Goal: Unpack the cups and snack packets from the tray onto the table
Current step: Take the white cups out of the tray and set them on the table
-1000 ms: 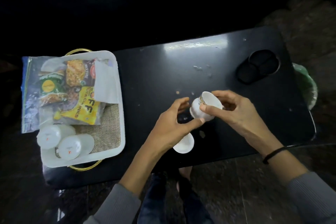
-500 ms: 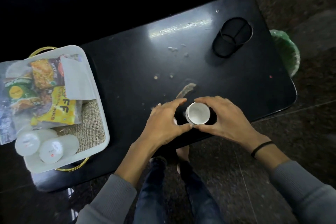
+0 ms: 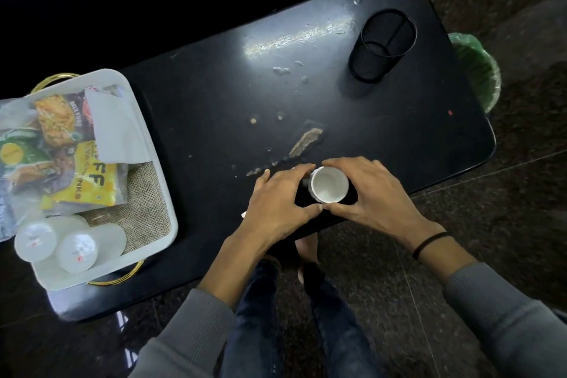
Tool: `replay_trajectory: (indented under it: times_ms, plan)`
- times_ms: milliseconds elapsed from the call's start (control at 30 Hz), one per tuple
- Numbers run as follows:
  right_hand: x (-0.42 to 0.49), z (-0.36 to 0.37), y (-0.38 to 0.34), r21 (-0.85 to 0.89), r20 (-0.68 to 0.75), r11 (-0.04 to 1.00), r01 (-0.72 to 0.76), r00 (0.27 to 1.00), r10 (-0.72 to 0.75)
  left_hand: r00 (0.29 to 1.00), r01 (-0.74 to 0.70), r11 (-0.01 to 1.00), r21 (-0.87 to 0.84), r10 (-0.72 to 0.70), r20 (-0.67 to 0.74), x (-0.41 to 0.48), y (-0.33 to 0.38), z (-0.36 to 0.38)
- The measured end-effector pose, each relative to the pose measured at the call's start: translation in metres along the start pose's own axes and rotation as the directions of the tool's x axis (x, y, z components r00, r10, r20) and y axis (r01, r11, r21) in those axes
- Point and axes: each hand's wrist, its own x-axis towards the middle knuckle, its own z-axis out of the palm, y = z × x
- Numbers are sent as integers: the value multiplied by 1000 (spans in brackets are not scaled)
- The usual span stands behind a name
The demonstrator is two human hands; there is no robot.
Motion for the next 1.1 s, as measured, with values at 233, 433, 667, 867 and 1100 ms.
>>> replay_trajectory:
  times_ms: [233,433,667,867,1100]
  plan:
    - [2,-8,-10,-12,40,998,53,998,-53,999,-7,1000,-1,7,-43,-4,3,1]
    - [15,-35,-53,-29,24,988,151,988,-151,968,-13,998,-59,-2,-251,-22,1,-24]
    - [56,-19,-130,5,100,958,285,953,-284,884,110,964,-243,-206,-420,-52,-47,-63]
    - [92,30,-215,46,211,912,408,888,-408,733,280,922,-267,-385,-561,-110,-119,-87]
    - [114,97,-300,74,392,862,501,780,-487,457,561,772,-297,-589,-666,-174,-188,-91]
